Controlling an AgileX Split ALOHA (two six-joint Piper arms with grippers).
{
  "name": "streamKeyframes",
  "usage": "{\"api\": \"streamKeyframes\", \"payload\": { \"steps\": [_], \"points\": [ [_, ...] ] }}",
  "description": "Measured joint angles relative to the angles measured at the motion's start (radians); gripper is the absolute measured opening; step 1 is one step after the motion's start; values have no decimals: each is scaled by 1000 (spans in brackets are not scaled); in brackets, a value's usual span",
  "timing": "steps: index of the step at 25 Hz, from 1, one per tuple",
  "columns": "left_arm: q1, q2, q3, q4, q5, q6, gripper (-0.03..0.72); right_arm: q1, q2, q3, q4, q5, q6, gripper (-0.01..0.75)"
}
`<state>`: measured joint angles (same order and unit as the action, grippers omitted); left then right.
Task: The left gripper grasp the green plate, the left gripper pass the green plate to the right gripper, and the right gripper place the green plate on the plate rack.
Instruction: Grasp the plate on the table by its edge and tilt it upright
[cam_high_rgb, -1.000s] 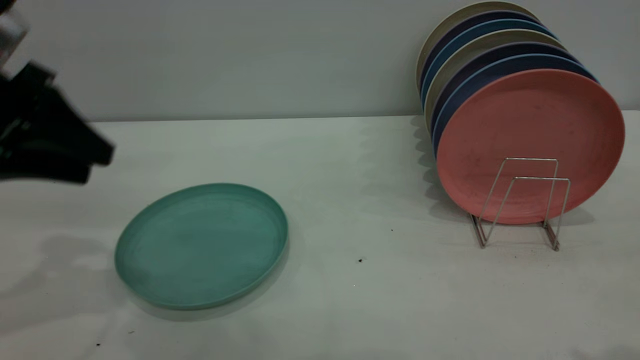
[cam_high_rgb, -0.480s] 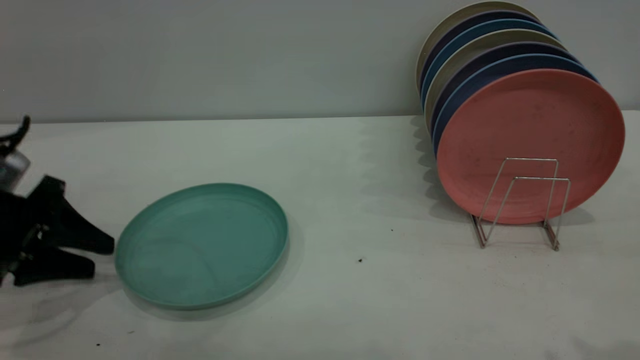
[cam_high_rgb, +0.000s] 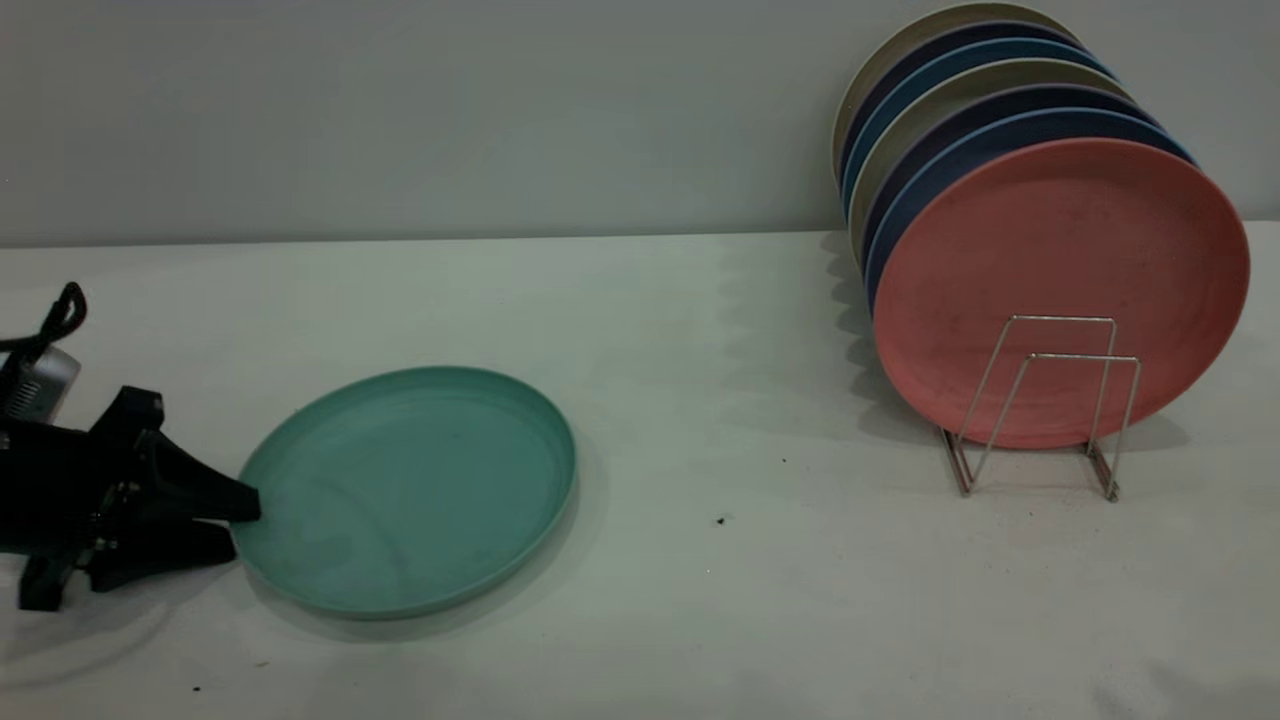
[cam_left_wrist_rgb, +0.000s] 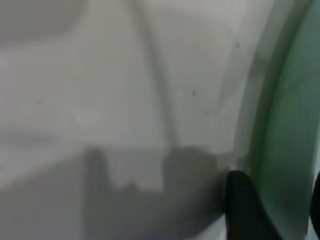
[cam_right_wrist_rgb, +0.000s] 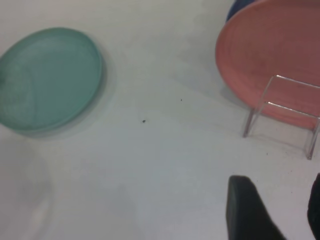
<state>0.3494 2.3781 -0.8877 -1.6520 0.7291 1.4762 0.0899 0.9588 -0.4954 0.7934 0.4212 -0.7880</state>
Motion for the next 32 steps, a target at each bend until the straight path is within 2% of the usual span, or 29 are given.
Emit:
{"api": "streamKeyframes", "payload": {
  "steps": [8,11,13,15,17,23,27,32],
  "points": [
    [0,55,-29,-28,82,17,321,0,2,0,1,-2,0,321],
    [0,59,-30,-30,94,17,236,0,2,0,1,-2,0,321],
    [0,60,-32,-31,98,18,127,0,2,0,1,-2,0,321],
    [0,60,-33,-28,98,18,51,0,2,0,1,-1,0,321],
    [0,60,-34,-25,98,18,18,0,2,0,1,6,-1,321],
    [-4,39,-35,0,63,18,12,0,5,0,5,16,-1,321],
    [-22,-33,-32,38,-96,21,12,0,57,0,53,16,-9,321],
    [-110,-173,-27,99,-218,5,12,0,207,0,251,-11,-161,321]
  ]
}}
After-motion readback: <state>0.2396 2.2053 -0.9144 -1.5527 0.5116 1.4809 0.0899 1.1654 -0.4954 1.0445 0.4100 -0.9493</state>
